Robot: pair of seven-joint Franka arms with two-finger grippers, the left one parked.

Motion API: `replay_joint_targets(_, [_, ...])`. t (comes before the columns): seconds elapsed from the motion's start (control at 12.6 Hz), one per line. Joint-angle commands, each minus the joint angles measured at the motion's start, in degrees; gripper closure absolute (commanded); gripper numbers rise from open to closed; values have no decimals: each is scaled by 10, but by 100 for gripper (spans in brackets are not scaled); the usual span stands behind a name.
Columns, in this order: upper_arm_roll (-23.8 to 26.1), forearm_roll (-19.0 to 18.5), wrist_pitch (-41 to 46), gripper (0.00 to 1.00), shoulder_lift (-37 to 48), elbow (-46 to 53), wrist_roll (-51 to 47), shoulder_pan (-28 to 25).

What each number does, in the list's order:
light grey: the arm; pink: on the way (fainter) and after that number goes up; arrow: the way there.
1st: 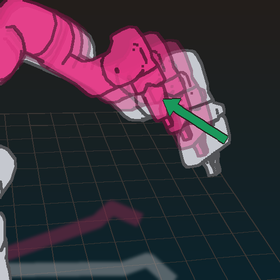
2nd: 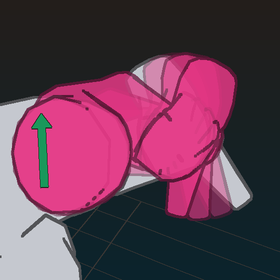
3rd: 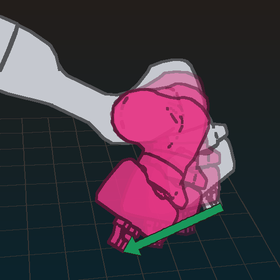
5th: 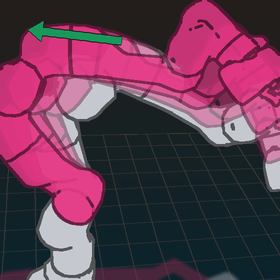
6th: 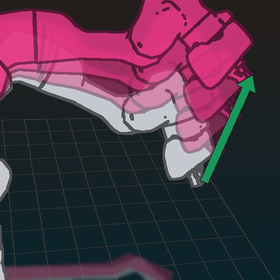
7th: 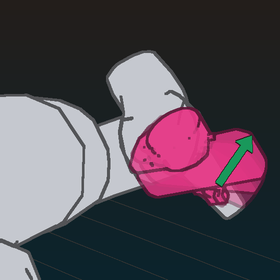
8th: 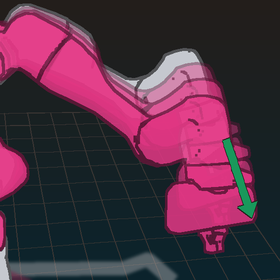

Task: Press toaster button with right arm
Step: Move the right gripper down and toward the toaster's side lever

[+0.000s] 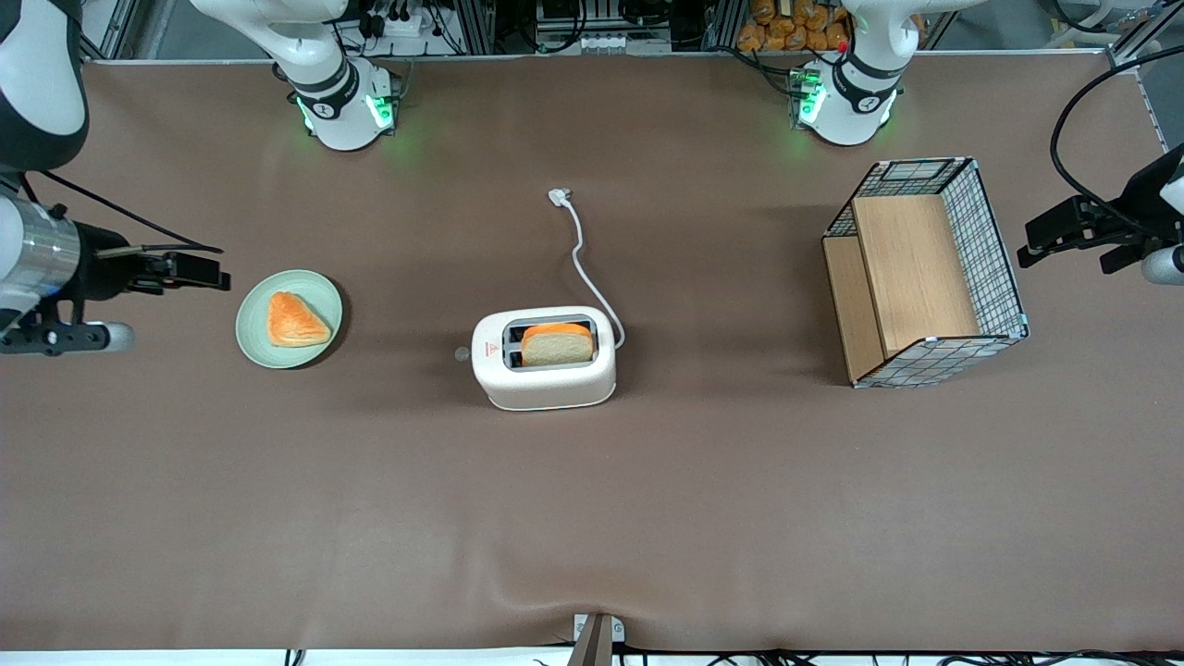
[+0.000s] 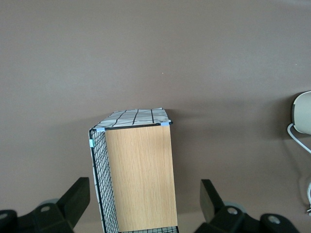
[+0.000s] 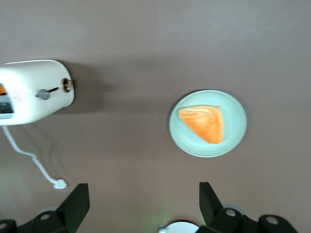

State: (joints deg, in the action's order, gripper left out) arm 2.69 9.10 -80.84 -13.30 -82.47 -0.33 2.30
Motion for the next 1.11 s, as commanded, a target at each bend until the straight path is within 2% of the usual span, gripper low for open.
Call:
replay_joint_targets(0.0, [0,32,-12,33,-19,-7,2,1])
replay_joint_targets(0.16, [0,56,-17,67,-28,-31,2,-15])
replay_joint_targets(0.4, [0,137,-105,100,-27,-130,2,-25])
replay_joint_targets(0.47, [0,160,-136,100,-27,-156,3,-27])
replay_joint_targets(0.79, [2,206,-240,100,-28,-225,8,-62])
replay_joint_targets(1.03, [2,281,-322,100,-30,-276,32,-87])
